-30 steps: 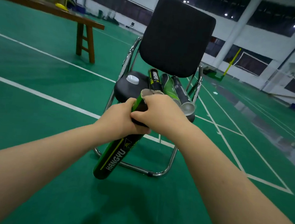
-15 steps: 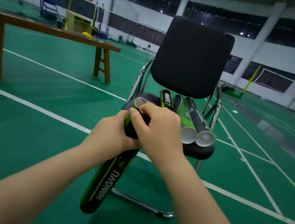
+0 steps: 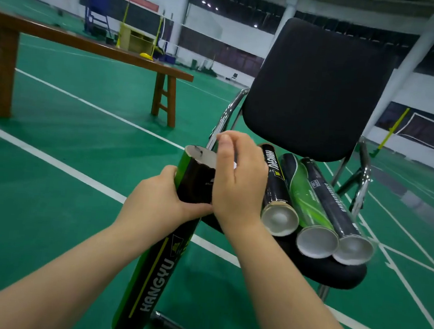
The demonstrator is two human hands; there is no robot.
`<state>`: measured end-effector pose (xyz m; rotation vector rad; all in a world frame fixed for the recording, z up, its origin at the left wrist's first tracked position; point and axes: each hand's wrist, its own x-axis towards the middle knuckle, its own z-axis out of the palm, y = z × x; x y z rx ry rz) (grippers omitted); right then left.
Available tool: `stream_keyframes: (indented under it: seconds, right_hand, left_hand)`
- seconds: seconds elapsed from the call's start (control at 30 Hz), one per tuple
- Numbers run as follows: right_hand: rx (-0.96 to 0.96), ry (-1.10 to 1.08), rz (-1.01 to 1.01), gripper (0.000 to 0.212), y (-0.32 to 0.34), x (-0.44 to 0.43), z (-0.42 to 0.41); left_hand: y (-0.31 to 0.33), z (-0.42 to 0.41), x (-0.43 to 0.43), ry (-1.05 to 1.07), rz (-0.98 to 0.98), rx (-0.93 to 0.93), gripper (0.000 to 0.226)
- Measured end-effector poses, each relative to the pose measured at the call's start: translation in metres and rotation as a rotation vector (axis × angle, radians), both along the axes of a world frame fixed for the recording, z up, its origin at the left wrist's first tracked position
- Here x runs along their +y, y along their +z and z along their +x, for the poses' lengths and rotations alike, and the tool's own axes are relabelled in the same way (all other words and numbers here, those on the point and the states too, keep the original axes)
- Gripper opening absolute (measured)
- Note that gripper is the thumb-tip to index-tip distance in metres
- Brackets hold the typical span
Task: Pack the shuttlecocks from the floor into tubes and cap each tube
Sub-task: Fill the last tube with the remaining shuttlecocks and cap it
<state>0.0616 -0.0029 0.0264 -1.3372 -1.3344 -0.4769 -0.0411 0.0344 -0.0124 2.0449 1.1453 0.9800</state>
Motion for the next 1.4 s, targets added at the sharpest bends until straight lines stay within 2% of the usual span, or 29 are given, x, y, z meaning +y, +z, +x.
stream_keyframes:
  seconds: [0.07, 0.13, 0.23, 0.4, 0.5, 0.6, 0.9, 1.0, 1.1, 1.17, 1.3, 1.4]
  right_hand:
    - [0.033, -0.042, -0.001, 0.02, -0.006, 0.018, 0.017]
    - [0.055, -0.129, -0.127, 0.021, -0.012, 0.037, 0.037]
    - [0.024, -0.289, -0.404, 0.03, -0.02, 0.06, 0.061]
    - [-0.153, -0.406, -0.773, 0.053, -0.034, 0.089, 0.076]
    - [-0.103, -0.418, -0.942, 0.067, -0.04, 0.098, 0.081]
    - [-0.057, -0.407, -1.031, 0.068, -0.047, 0.101, 0.086]
    - [-0.118, -0.371, -1.172, 0.061, -0.052, 0.107, 0.095]
    - [-0.168, -0.444, -1.038, 0.045, -0.05, 0.101, 0.089]
    - [-0.121, -0.479, -0.933, 0.037, -0.046, 0.096, 0.08]
    - [-0.104, -0.5, -0.938, 0.036, -0.043, 0.092, 0.077]
    - [-0.314, -0.656, -0.977, 0.039, -0.042, 0.085, 0.074]
    - [-0.249, -0.607, -0.951, 0.037, -0.047, 0.081, 0.074]
  left_hand:
    - [-0.008, 0.003, 0.009, 0.032, -0.007, 0.022, 0.057]
    - [-0.015, 0.004, 0.015, 0.055, -0.02, 0.032, 0.056]
    - [-0.022, 0.005, 0.021, 0.052, -0.041, 0.005, 0.053]
    - [-0.028, 0.008, 0.029, 0.053, -0.061, -0.031, 0.053]
    - [-0.032, 0.009, 0.033, 0.064, -0.077, -0.061, 0.053]
    - [-0.036, 0.013, 0.035, 0.067, -0.065, -0.06, 0.053]
    - [-0.043, 0.026, 0.03, 0.042, -0.077, -0.017, 0.054]
    - [-0.045, 0.027, 0.03, 0.04, -0.087, -0.012, 0.054]
    - [-0.046, 0.028, 0.029, 0.041, -0.091, -0.008, 0.054]
    - [-0.045, 0.029, 0.027, 0.036, -0.092, -0.004, 0.054]
    - [-0.042, 0.028, 0.023, 0.035, -0.081, 0.005, 0.054]
    - [-0.04, 0.026, 0.02, 0.037, -0.072, 0.006, 0.054]
